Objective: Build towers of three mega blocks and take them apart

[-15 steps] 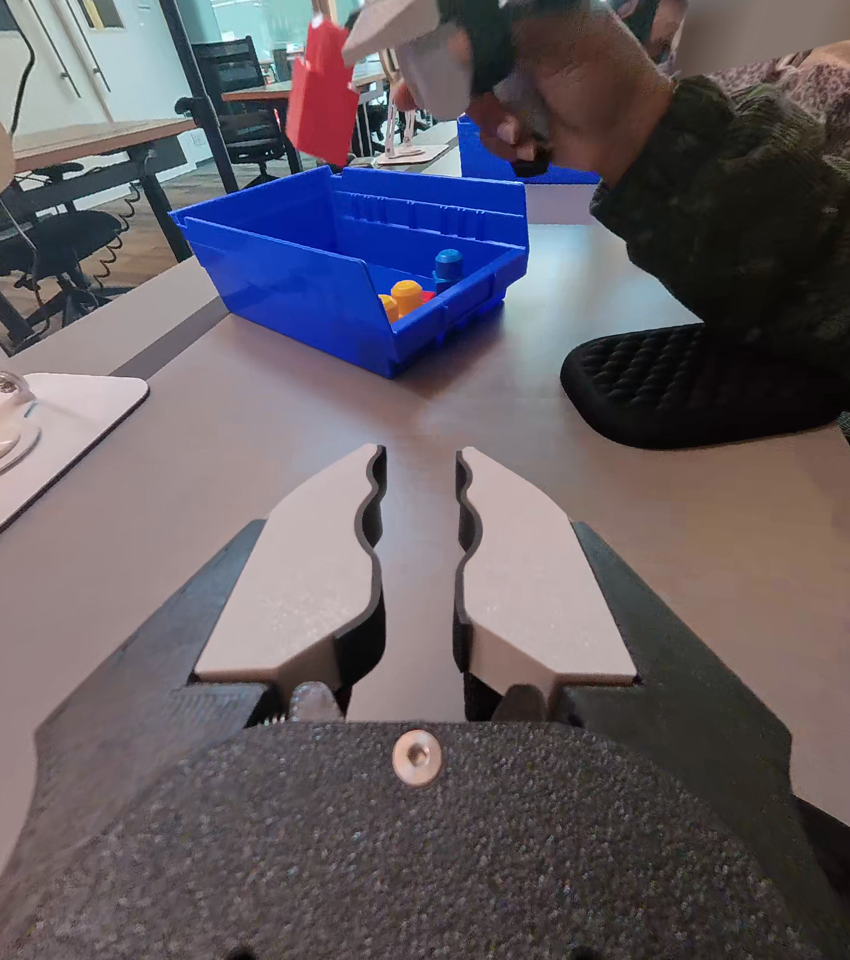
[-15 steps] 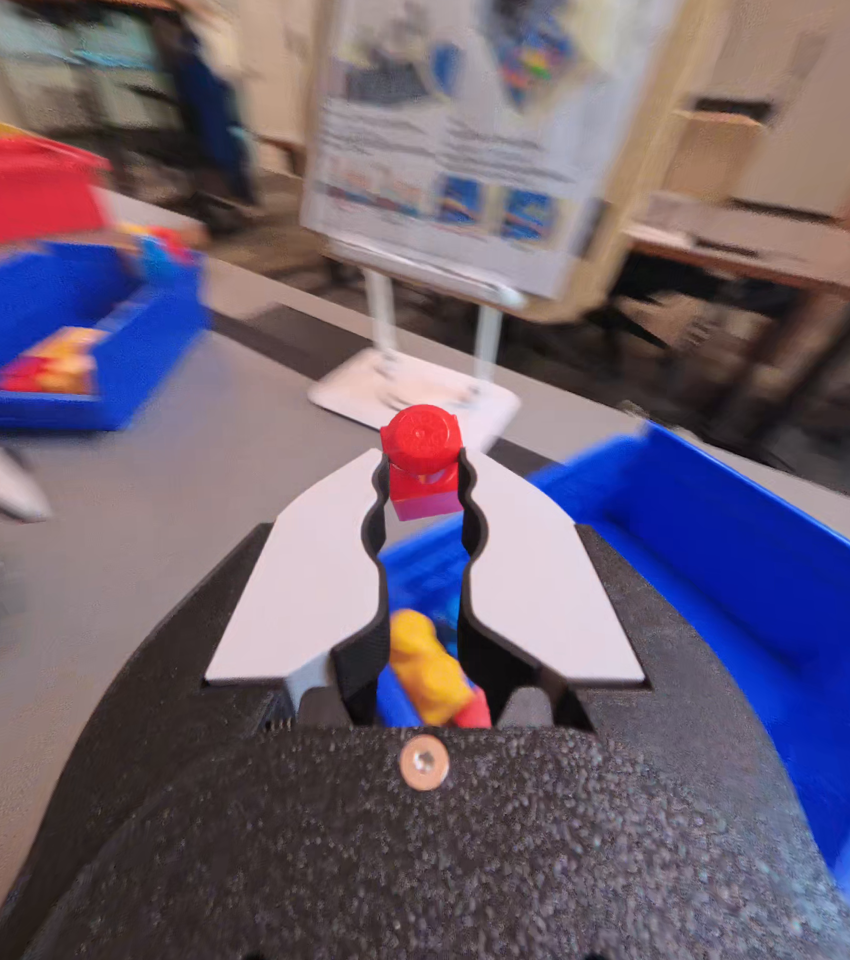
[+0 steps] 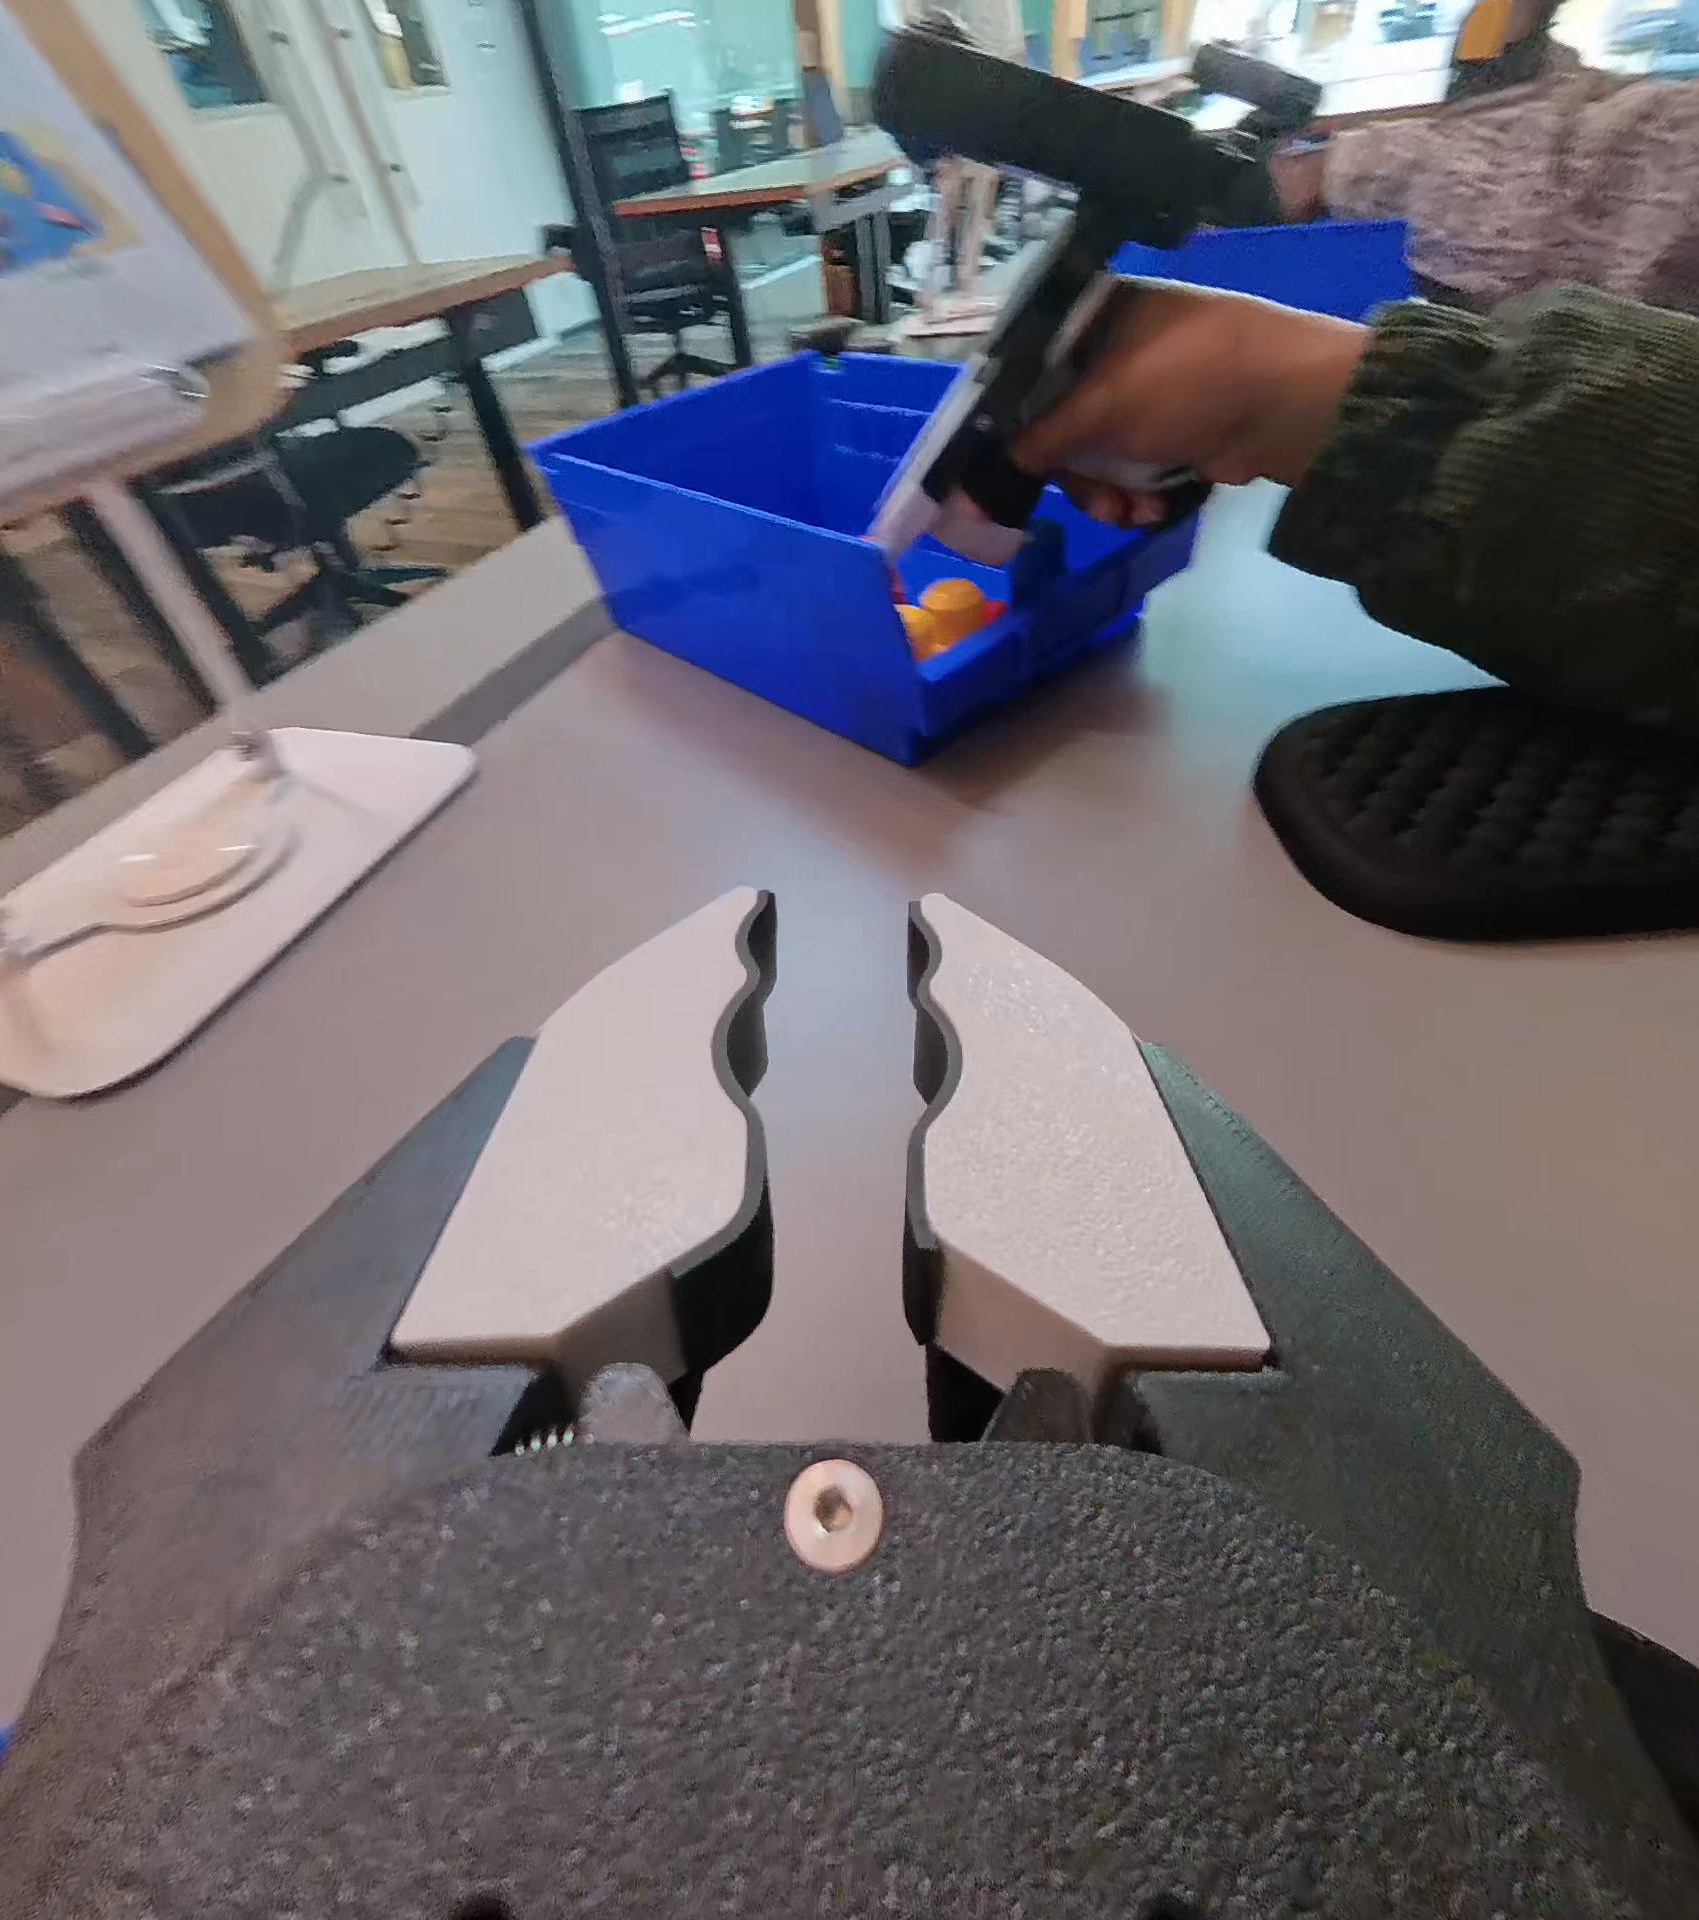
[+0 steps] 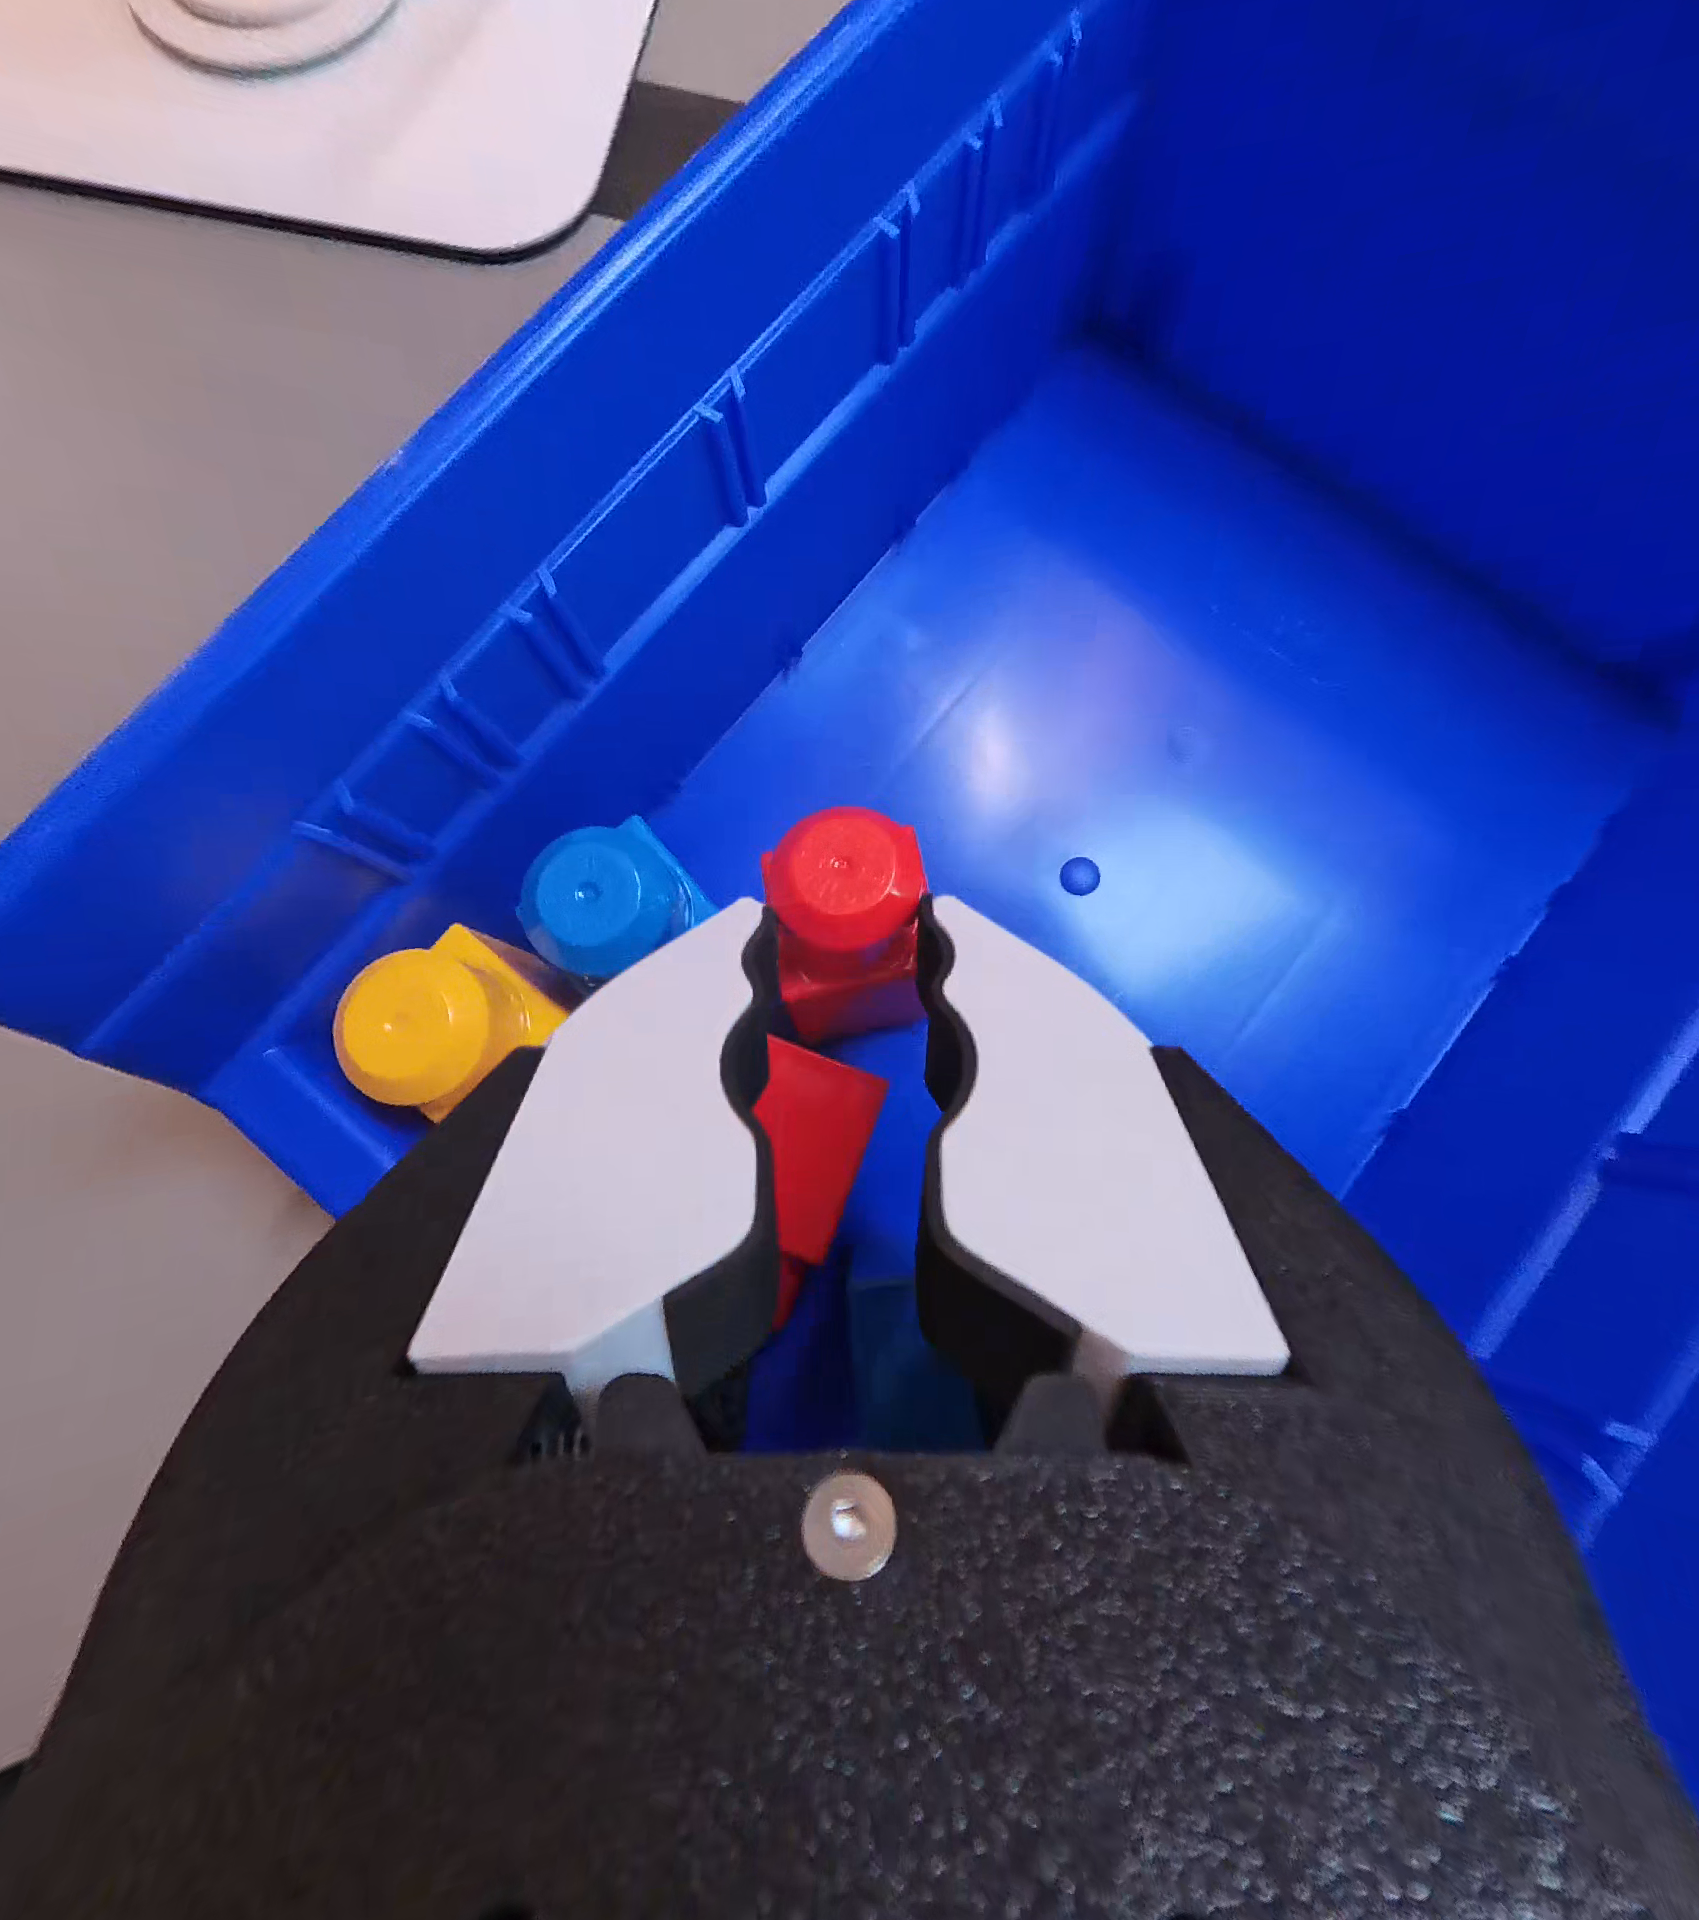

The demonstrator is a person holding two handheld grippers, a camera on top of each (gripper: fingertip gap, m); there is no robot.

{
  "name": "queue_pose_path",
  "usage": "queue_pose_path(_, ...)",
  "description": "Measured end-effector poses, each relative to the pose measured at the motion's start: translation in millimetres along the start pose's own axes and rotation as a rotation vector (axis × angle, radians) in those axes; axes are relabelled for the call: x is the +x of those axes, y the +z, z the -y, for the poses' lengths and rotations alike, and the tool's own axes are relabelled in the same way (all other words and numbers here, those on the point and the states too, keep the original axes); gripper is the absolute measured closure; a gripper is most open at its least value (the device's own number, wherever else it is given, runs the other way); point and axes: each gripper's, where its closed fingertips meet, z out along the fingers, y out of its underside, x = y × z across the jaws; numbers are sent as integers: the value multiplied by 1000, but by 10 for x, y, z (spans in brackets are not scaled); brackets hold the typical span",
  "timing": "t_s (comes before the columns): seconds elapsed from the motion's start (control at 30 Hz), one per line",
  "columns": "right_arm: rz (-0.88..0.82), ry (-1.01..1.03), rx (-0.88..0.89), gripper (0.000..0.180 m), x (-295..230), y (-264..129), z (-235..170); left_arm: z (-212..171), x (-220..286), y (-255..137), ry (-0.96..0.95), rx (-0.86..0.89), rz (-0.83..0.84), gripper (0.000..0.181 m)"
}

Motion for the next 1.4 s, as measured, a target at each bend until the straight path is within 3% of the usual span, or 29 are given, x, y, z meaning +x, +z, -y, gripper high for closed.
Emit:
queue_pose_path(0.17,0,1,123,141,-9,-173,158,324,-824,-590,-1,9,350,158)
queue_pose_path(0.33,73,-91,529,138,-364,-831,720,149,-1902,-1553,-138,-203,707,153)
queue_pose_path(0.5,132,-243,707,141,-884,-1184,912,-823,-2380,-1928,-392,-722,704,128)
queue_pose_path(0.6,145,-331,698,142,-1123,-1120,876,-1305,-2310,-1790,-457,-917,577,124)
queue_pose_path(0.7,152,-398,658,143,-1277,-979,792,-1639,-2338,-1745,-452,-1062,573,121)
queue_pose_path(0.8,165,-438,618,144,-1380,-867,714,-1795,-2373,-1759,-414,-1163,584,130)
queue_pose_path(1.03,173,-520,626,147,-1540,-852,660,-1660,-2394,-1872,-236,-1213,644,143)
queue_pose_path(1.27,249,-591,701,146,-1852,-1041,669,-828,-2135,-2043,24,-1077,748,144)
queue_pose_path(1.4,335,-693,732,138,-2261,-1178,599,-272,-1429,-1628,152,-889,530,144)
